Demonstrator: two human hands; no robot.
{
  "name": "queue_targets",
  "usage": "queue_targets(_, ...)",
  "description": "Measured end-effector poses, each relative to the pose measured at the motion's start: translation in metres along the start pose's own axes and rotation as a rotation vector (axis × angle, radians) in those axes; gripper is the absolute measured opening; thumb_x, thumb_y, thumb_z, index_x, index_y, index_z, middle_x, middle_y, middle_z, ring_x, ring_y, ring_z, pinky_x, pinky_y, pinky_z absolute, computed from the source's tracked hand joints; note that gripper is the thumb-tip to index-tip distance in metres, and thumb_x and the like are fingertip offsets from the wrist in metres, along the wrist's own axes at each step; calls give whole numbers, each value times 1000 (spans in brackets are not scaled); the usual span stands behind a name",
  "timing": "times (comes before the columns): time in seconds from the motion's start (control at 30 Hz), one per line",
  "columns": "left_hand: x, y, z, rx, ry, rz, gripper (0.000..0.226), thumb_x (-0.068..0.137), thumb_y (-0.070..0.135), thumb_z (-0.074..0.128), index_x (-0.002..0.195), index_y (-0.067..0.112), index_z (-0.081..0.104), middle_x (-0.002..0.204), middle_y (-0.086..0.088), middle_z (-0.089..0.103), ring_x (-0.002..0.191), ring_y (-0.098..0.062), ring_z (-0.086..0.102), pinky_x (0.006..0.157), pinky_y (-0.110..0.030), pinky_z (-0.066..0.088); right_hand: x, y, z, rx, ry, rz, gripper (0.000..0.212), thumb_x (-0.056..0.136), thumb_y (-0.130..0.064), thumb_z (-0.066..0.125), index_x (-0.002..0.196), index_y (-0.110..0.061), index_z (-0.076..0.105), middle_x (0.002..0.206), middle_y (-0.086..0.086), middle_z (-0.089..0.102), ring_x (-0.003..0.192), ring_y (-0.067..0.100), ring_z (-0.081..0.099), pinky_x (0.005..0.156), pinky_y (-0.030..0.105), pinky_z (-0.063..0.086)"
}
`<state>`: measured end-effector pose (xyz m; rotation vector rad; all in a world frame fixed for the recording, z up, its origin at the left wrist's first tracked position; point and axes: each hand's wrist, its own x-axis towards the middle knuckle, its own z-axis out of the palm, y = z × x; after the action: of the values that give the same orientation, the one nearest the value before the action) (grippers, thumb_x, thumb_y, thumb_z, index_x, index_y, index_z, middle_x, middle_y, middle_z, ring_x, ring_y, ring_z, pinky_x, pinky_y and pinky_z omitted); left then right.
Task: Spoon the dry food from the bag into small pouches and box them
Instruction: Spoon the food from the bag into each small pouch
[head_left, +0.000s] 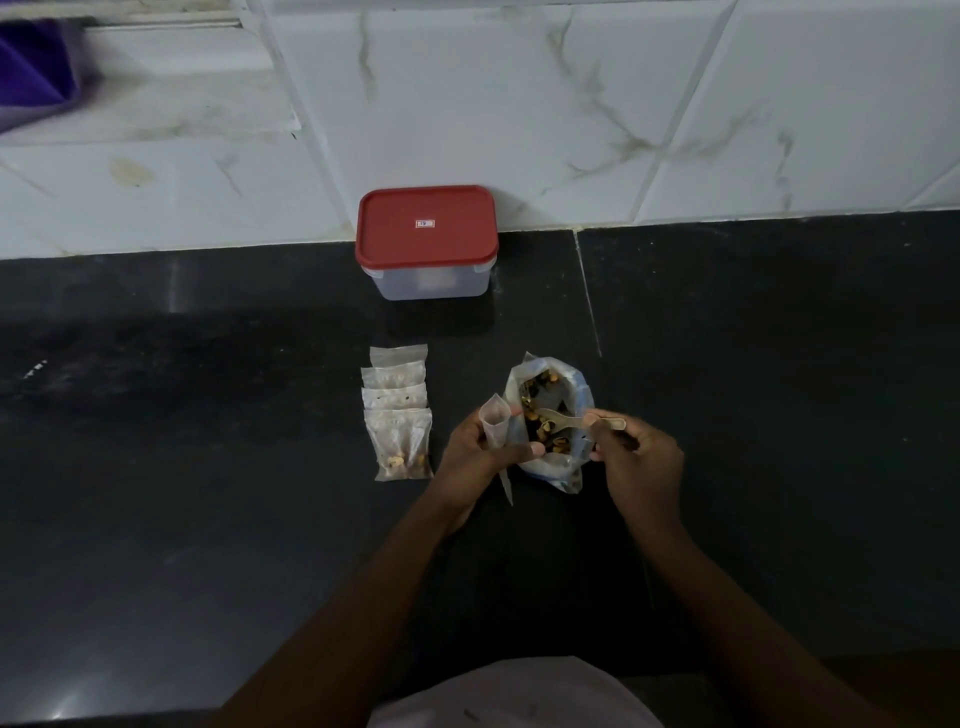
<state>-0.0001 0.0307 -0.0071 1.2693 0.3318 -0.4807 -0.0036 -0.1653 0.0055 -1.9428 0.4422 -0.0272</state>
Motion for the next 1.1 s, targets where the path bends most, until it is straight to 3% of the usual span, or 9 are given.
queue_targets(0.1,0,-1,0,-49,-19,-14,52,80,-5,76,127,14,61,118,-1,75,118,-22,69,105,-47,53,1,-5,3,107,27,186,11,95,-27,72,102,-22,78,80,-5,75,68,5,71,68,30,59)
queue_targets(0.27,2,-3,0,-53,-30,-5,54,80,-4,78,128,14,62,126,-8,71,121,-24,67,106,-47,52,9,-13,5,127,-21,278,8,96,-25,70,96,-20,77,71,-4,68,61,5,62,54,18,48)
queue_targets(0.4,3,-2,-2,65,1,30,55,77,-1,83,126,17,63,127,-9,70,121,-26,66,102,-46,55,18,-10,1,242,-13,416,11,93,-23,74,96,-13,78,72,3,68,63,11,61,67,29,55)
queue_targets(0.5,4,0,-3,248,40,67,66,67,23,92,125,24,61,124,1,70,117,-18,67,100,-45,57,20,-9,-2,346,-15,470,11,92,-19,74,98,-11,78,82,8,70,64,10,59,69,31,55)
queue_targets(0.57,4,2,-5,374,64,90,73,65,33,93,128,29,57,127,6,66,120,-13,64,100,-39,56,21,-11,-5,384,-22,478,10,93,-18,73,99,-11,78,87,9,71,65,9,59,72,32,55)
queue_targets(0.63,3,1,-5,469,92,130,81,71,28,92,138,30,48,137,8,57,126,-9,56,102,-30,52,22,-14,-8,418,-36,481,10,94,-16,72,100,-11,78,88,8,71,67,9,58,74,33,55)
queue_targets(0.8,-3,4,-2,642,128,260,91,74,26,91,151,20,40,145,13,40,130,0,41,98,-5,37,20,-27,-20,500,-72,446,10,95,-12,69,100,-11,77,85,2,72,72,10,57,71,29,53)
queue_targets(0.93,-2,4,-3,762,163,389,82,73,26,92,142,18,49,152,5,38,136,-4,40,113,-22,38,17,-43,-28,540,-125,366,11,95,-13,67,101,-10,76,84,0,72,73,9,57,69,27,52)
queue_targets(1.1,3,1,-7,745,133,460,81,71,36,91,140,22,52,153,8,38,141,-3,38,116,-29,38,14,-61,-31,563,-196,276,15,96,-10,63,103,-5,75,82,3,69,70,9,58,66,24,52)
